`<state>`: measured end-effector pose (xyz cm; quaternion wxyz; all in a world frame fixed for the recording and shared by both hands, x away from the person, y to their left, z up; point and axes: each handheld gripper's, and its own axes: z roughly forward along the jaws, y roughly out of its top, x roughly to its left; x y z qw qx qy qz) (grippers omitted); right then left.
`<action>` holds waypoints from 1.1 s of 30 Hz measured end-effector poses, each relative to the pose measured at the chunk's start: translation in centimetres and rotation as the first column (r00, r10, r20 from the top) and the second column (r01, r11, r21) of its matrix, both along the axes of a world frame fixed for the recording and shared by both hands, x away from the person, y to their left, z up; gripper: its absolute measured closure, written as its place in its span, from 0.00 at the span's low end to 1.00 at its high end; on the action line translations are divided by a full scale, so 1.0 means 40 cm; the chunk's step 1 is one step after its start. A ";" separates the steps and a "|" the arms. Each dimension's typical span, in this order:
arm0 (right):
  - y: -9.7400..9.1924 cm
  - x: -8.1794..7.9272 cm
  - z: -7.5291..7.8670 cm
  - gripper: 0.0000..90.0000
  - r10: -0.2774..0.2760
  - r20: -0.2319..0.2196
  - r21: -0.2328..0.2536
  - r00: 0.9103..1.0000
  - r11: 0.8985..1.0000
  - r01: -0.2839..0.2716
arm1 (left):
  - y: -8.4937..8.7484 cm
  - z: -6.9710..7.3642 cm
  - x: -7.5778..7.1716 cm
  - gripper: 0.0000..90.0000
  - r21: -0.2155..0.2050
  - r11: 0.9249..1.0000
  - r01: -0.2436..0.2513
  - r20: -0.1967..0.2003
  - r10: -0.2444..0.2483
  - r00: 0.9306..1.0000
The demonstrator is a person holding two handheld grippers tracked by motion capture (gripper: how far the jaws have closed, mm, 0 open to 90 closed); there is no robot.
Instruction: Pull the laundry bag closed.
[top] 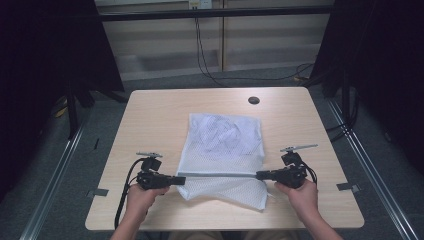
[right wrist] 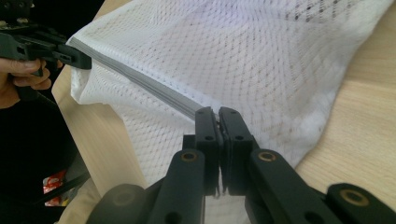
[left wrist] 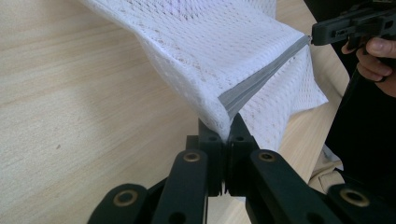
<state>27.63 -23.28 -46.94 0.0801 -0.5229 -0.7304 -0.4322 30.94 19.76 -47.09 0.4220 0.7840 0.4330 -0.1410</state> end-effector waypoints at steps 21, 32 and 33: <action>-0.035 -0.010 0.003 0.97 -0.029 0.004 -0.007 1.000 1.000 0.029 | 0.002 0.003 -0.002 0.98 0.009 1.000 -0.011 0.011 0.011 1.000; -0.055 -0.017 0.002 0.97 -0.043 0.000 -0.011 0.999 0.999 0.043 | 0.003 0.006 -0.003 0.98 0.000 1.000 -0.003 0.008 0.003 1.000; -0.056 -0.017 0.003 0.97 -0.045 -0.002 -0.008 0.999 0.999 0.045 | 0.002 0.006 -0.003 0.98 0.005 1.000 0.004 0.011 -0.004 1.000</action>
